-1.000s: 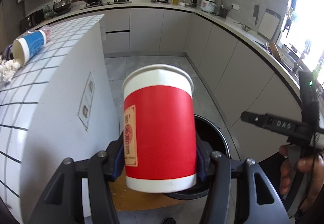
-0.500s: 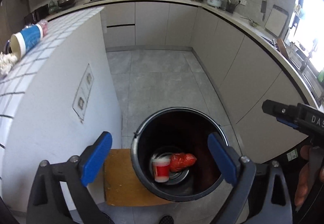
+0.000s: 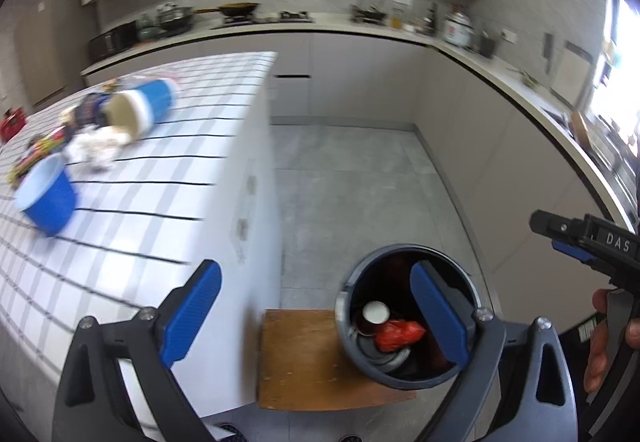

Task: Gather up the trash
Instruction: 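Move both tools back toward the items on the island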

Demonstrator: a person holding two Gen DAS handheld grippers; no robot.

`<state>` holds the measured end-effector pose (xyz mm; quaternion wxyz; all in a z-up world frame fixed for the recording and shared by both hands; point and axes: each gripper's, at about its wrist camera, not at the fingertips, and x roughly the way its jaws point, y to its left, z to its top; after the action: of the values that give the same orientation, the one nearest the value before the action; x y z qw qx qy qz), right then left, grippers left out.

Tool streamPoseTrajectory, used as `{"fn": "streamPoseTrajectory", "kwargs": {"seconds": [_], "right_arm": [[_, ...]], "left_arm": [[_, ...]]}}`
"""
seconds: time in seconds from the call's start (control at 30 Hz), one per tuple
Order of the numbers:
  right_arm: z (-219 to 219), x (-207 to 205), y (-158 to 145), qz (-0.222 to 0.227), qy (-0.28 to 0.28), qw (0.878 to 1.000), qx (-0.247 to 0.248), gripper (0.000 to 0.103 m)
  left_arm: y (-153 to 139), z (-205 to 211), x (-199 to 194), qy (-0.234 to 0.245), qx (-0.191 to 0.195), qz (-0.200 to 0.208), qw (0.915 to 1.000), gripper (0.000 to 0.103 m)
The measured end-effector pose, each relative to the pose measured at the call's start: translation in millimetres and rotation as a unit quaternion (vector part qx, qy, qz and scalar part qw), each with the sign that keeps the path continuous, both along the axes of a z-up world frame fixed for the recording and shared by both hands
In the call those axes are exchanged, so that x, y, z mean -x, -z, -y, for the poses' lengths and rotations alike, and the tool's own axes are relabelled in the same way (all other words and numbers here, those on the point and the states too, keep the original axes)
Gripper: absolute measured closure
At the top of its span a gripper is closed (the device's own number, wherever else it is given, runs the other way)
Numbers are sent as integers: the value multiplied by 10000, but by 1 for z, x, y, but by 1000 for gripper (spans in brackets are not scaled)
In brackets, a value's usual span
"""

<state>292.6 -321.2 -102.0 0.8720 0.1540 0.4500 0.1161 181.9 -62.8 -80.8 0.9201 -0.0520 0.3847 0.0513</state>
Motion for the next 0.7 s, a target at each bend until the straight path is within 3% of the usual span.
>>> {"fn": "streamPoseTrajectory", "kwargs": {"seconds": [0.37,0.7], "right_arm": [[-83,-6,-18,174,-405,9990,15,21],[-157,-2,-38,448,-838,9948,374,21]], "left_arm": [[-16,-111,30,-988,-65,253,9948,7],[-27,-176,44,-1287,-159,384,9908,6]]}}
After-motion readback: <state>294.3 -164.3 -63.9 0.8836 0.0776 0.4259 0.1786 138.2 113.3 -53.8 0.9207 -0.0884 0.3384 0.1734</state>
